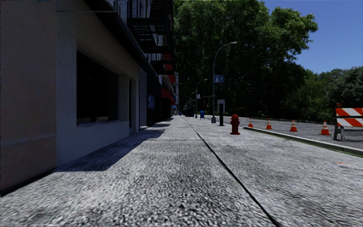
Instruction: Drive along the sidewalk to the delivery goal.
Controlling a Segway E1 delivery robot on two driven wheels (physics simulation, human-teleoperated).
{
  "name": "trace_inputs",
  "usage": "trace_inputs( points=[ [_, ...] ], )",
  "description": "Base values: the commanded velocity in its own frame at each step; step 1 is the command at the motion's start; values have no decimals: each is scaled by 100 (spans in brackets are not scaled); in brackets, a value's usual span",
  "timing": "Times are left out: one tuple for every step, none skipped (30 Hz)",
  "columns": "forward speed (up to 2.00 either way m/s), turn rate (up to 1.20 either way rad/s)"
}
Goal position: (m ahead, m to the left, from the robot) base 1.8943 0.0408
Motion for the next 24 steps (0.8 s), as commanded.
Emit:
trace_inputs(
  points=[
    [200, 0],
    [200, 0],
    [200, 0],
    [200, 0],
    [200, 0],
    [200, 0],
    [200, 0],
    [200, 0],
    [200, 0],
    [200, 0],
    [200, 0],
    [200, 0],
    [200, 0],
    [200, 0],
    [200, 0],
    [200, 0],
    [181, 0],
    [150, 0],
    [150, 0],
    [133, 0],
    [124, 0],
    [109, 0],
    [91, 0],
    [91, 0]
  ],
)
